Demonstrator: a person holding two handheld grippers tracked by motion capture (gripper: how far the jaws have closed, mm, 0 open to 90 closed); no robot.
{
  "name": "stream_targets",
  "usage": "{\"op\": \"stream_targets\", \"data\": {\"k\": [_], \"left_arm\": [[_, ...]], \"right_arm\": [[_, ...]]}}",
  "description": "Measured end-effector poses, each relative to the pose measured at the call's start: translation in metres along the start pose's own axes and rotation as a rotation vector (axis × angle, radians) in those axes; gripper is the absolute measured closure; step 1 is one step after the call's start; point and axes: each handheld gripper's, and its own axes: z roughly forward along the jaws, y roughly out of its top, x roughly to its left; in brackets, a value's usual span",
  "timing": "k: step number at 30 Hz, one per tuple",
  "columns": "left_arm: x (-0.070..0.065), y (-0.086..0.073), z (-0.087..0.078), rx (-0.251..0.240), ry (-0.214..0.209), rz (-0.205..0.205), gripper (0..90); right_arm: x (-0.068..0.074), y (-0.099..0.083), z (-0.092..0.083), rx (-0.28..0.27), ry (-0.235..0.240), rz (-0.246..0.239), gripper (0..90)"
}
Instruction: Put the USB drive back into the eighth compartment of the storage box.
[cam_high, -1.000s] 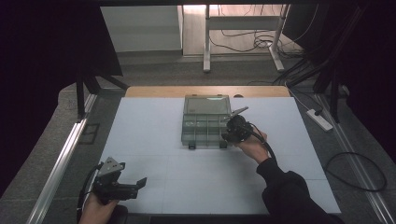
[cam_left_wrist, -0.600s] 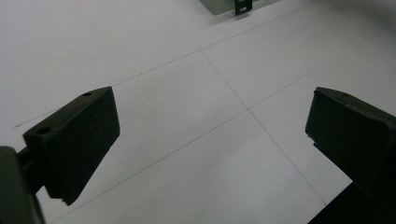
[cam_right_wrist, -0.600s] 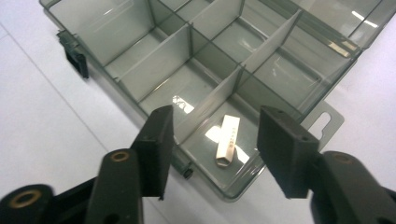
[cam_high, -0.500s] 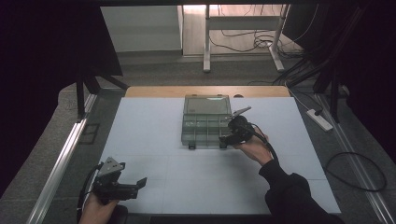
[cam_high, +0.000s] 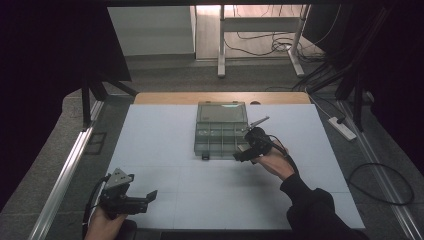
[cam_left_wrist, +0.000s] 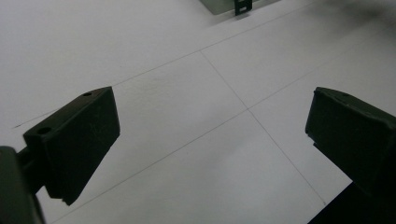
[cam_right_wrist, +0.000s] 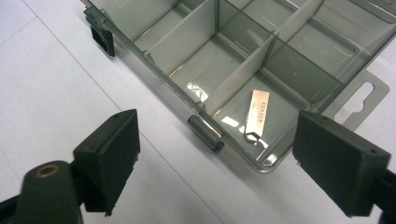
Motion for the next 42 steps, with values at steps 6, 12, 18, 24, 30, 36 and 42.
{"op": "stream_targets", "data": {"k": [6,12,18,24,30,36,42], "left_arm": [[0.0,0.0,0.0,-0.002,-0.001,-0.001,2.9],[0.0,0.0,0.0,0.0,0.0,-0.001,2.9],[0.0,0.0,0.0,-0.001,-0.001,-0.002,2.9],[0.0,0.0,0.0,0.0,-0.001,-0.003,2.9],[0.0,0.0,0.0,-0.001,0.0,-0.002,3.0],[0.0,0.0,0.0,-0.002,0.0,-0.002,3.0],[0.0,0.0,0.0,-0.001,0.0,-0.001,3.0]], "right_arm": [[-0.001,-0.005,-0.005,-0.014,0.013,0.011,8.9],[-0.002,-0.008,-0.012,-0.039,0.06,0.02,5.0],[0.001,-0.013,-0.015,-0.04,0.058,0.01,3.1],[0.003,-0.017,-0.019,-0.047,0.059,0.003,2.6],[0.007,-0.023,-0.024,-0.045,0.03,-0.018,3.7],[0.011,-0.027,-0.03,-0.057,0.019,-0.033,3.9],[0.014,-0.029,-0.037,-0.067,0.014,-0.034,4.0]]}}
